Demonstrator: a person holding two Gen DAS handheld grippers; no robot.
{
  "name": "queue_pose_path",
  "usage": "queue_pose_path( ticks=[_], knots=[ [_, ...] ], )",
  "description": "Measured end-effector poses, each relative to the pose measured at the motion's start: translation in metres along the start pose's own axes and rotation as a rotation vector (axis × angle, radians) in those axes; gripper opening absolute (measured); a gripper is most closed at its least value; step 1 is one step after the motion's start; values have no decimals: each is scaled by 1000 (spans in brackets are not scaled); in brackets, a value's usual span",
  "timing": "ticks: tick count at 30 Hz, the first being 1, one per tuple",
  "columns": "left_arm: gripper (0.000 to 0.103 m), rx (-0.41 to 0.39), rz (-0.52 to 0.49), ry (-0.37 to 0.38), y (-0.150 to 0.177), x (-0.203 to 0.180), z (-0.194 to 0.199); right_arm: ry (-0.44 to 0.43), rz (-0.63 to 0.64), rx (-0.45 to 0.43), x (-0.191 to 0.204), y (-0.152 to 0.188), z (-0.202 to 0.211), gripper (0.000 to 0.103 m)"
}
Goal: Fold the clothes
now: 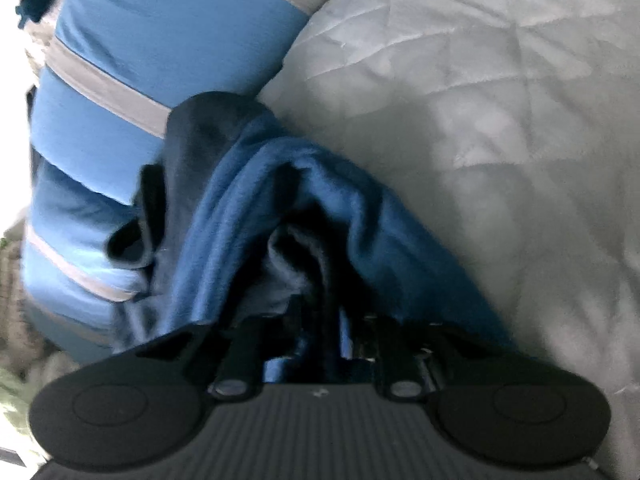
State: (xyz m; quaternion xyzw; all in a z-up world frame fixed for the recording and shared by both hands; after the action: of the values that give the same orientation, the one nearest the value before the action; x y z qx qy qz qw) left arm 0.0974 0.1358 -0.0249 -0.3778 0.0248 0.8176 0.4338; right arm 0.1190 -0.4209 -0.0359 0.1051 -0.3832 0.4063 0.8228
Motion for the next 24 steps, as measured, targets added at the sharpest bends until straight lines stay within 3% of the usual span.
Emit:
queue_pose_path(
  ticks=[4, 6, 8, 14, 19, 24],
  knots=[
    [34, 15, 25, -2, -4, 6, 2, -8, 29, -23, 5, -2, 6, 65],
    [47, -21, 33, 15, -13, 6, 14, 4, 64, -56, 11, -5, 11, 77],
    [52, -88, 30, 17, -22, 7, 26, 33, 104, -99, 18, -8, 18, 83],
    [54, -224, -37, -141, -45, 23, 44, 100, 172, -221, 29, -13, 38, 87],
    [54, -232, -66, -121, -54, 28, 31, 99, 199, -219, 36, -12, 38, 90],
    [53, -187, -92, -97, -59, 27, 10, 80, 181, -167, 33, -5, 29, 90]
  ],
)
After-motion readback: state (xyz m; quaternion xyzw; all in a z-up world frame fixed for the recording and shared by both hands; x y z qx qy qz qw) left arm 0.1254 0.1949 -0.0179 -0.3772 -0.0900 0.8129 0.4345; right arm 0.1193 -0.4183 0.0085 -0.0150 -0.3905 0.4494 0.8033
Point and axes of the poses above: each gripper's, at about its wrist camera, not at the fingertips, and z roughly against the way its jaws point, x to its left, y to its underside, the point moved 8 cm from there along -z, roughly the way its jaws point, and after that the axes turned 5 degrees about x, right-handed, at the moved point
